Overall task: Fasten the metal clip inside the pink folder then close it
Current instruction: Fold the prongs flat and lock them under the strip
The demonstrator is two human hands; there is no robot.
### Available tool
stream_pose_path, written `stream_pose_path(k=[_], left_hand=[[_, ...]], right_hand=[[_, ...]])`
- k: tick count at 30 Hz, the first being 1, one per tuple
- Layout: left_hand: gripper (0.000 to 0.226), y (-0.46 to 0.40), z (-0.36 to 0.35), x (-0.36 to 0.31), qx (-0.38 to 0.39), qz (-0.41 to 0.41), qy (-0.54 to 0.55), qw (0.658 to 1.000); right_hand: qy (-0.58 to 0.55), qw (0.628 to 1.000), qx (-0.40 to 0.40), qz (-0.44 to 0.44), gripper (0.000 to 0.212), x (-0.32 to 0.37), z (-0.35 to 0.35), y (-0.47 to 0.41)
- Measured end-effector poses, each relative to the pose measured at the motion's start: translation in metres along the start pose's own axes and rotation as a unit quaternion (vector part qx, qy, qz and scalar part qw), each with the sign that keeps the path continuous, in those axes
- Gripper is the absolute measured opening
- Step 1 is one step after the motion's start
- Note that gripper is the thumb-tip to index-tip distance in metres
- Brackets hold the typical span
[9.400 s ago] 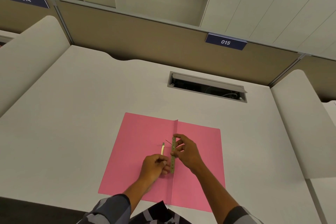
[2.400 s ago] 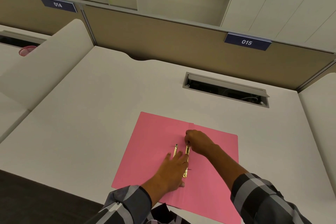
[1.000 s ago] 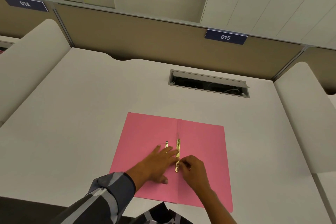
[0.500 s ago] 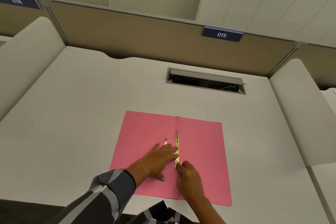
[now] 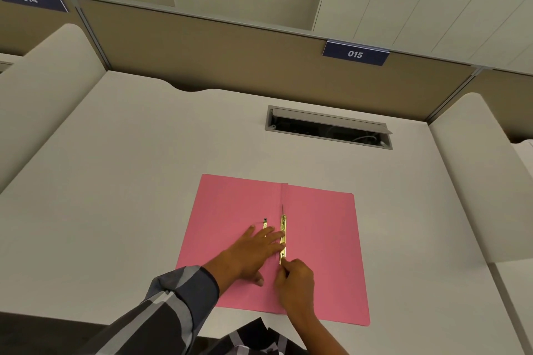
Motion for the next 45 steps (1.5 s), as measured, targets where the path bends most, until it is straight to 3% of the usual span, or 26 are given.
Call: stream_pose_path(k=[15, 29, 41, 45], left_hand=[[0.112, -0.003, -0.003, 0.003, -0.001, -0.001, -0.007, 1.0], [0.111, -0.001, -0.003, 0.003, 0.0, 0.004, -0.006, 1.0], [0.109, 0.005, -0.001, -0.005, 0.005, 0.001, -0.001, 1.0], [0.112, 0.012, -0.001, -0.003, -0.029, -0.015, 0.051, 0.998]], right_hand=[[0.112, 0.992, 0.001, 0.062, 0.013, 0.013, 0.001, 0.012], [0.09, 0.989, -0.002, 0.117, 0.005, 0.001, 0.001, 0.02], [0.053, 0.991, 0.01, 0.123, 0.018, -0.003, 0.009, 0.006], [0.049, 0.99, 0.015, 0.134, 0.018, -0.004, 0.008, 0.004]])
Point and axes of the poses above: each hand's wrist, its own y-axis away from the middle knuckle, its own z-axis out of the back of the hand, x = y × z, the point moved 9 cm from there along -y, towards the middle knuckle, and after that the axes turned 14 degrees about x, right-handed, at the moved point
